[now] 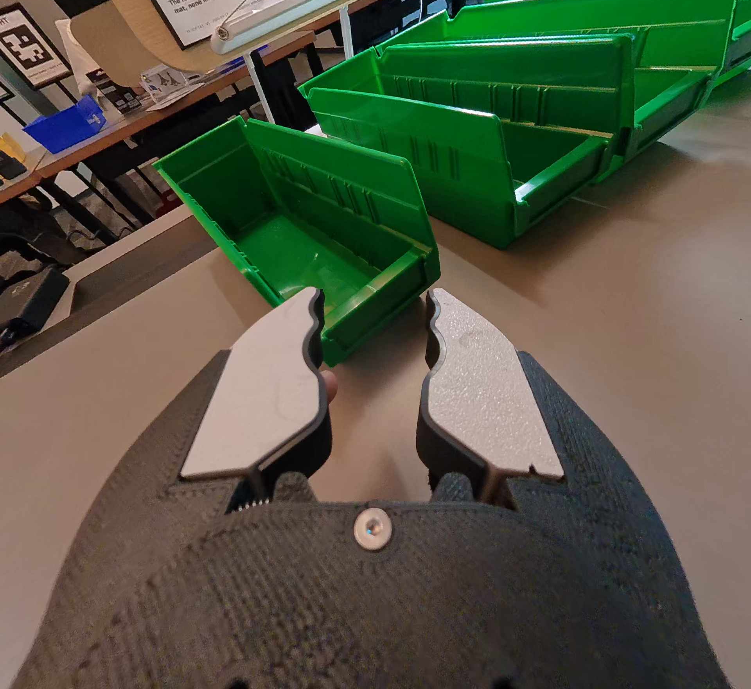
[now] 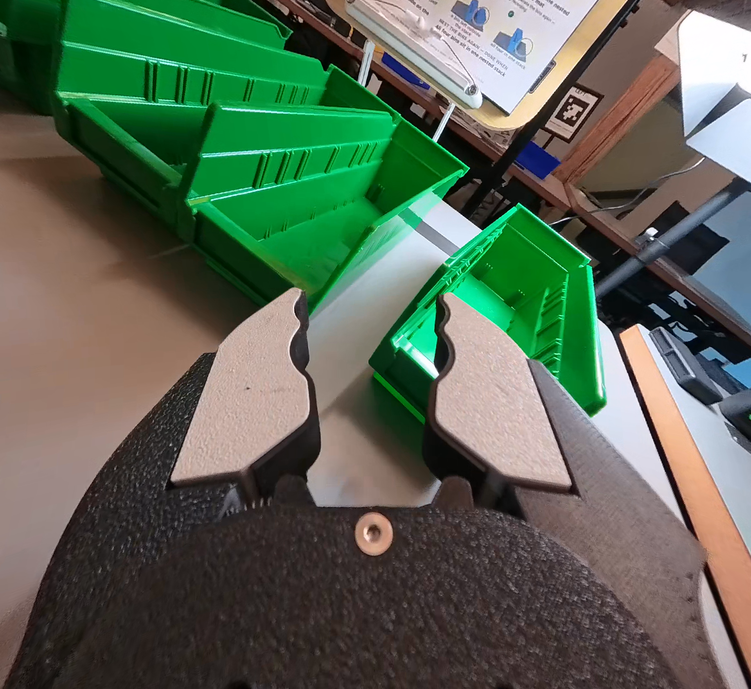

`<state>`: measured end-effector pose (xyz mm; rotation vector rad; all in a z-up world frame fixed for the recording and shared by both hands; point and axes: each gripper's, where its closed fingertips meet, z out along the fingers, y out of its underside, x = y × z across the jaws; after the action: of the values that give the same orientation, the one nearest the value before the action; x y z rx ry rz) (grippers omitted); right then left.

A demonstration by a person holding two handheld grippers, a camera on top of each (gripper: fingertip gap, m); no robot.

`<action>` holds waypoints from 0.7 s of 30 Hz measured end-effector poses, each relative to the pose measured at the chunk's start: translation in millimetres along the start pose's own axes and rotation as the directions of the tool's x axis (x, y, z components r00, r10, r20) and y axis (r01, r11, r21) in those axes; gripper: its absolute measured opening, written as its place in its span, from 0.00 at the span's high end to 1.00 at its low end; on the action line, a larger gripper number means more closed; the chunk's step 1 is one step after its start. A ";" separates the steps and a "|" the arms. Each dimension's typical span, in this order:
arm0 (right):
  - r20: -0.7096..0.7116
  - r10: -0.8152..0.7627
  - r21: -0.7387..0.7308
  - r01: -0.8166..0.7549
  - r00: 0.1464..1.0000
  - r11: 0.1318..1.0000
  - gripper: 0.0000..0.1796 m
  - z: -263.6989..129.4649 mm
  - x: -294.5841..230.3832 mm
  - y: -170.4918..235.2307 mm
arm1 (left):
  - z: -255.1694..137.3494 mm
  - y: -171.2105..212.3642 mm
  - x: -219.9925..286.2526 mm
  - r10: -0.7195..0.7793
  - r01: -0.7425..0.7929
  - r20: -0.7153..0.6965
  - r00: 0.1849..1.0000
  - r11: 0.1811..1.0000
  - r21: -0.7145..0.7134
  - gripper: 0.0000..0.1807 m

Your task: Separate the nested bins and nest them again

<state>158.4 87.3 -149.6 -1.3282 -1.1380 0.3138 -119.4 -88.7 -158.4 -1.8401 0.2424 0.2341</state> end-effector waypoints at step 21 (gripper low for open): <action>0.026 -0.042 -0.036 0.042 0.999 0.998 0.67 4.4 -11.6 6.6 | 60.3 -1.2 8.9 0.405 -0.436 -0.168 0.899 0.862 -0.256 0.64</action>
<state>152.2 83.1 -161.5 -1.3335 -1.1962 0.2813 -112.7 -30.9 -176.4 -2.0757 0.7258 0.4966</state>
